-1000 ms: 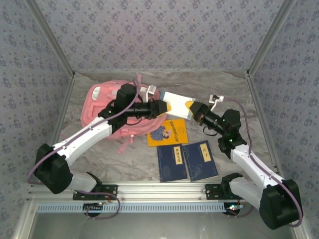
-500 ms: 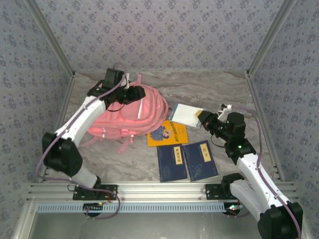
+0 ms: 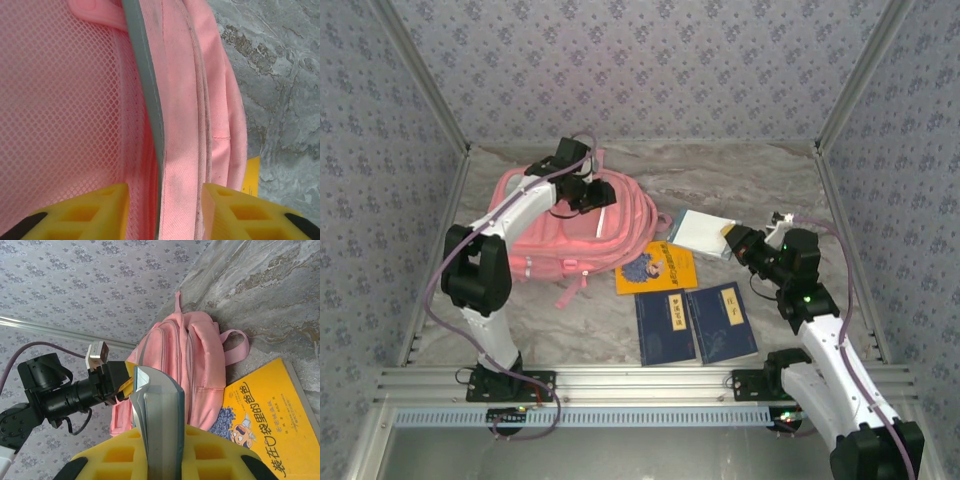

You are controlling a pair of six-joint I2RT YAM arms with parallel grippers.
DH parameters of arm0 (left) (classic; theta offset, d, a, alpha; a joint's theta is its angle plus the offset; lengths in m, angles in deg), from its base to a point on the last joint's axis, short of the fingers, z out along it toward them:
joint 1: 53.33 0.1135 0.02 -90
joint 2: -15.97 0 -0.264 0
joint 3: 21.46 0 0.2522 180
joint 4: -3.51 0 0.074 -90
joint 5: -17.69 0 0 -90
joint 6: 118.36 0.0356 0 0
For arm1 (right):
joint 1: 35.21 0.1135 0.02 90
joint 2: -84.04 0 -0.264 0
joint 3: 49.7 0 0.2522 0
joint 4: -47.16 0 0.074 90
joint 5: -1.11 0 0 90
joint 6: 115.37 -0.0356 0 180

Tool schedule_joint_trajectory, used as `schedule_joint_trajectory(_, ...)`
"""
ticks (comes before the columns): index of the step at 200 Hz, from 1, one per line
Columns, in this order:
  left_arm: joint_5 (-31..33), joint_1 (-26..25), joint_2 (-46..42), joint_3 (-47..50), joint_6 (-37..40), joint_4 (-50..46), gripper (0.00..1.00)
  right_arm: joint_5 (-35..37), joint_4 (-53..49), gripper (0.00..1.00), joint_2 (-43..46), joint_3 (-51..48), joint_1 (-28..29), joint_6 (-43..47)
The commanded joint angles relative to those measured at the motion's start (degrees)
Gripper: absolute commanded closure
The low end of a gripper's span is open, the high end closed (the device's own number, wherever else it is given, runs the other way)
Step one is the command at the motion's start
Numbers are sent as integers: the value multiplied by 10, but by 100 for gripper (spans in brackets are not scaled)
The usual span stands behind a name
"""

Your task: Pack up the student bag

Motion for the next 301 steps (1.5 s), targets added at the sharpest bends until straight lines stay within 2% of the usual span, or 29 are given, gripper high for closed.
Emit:
schedule_joint_trajectory(1, -19, -1, 10, -16, 1, 12, 63, -18, 14, 100, 6, -11, -6, 2)
schedule_joint_trajectory(53, -27, -7, 32, -27, 2, 15, 76, -25, 37, 100, -11, -21, -8, -4)
schedule_joint_trajectory(86, -17, -10, 60, -48, 15, -4, 75, -29, 39, 100, -15, -24, -7, -5)
schedule_joint_trajectory(113, -17, -11, 71, -64, 28, -23, 100, -31, 31, 100, -10, -25, -7, -3)
schedule_joint_trajectory(168, -48, -9, -10, -108, 70, -80, 100, 6, -68, 100, -4, 11, -9, 49)
schedule_joint_trajectory(207, -123, 0, -103, -115, 85, -89, 100, 9, -84, 100, -27, 38, -9, 76)
schedule_joint_trajectory(240, -142, 2, -170, -93, 97, -90, 100, 16, -61, 100, -78, 64, -2, 83)
schedule_joint_trajectory(264, -178, 4, -195, -81, 103, -89, 100, 7, -44, 100, -120, 95, 26, 94)
schedule_joint_trajectory(301, -230, 8, -216, -69, 113, -71, 100, 31, -49, 100, -189, 166, 106, 132)
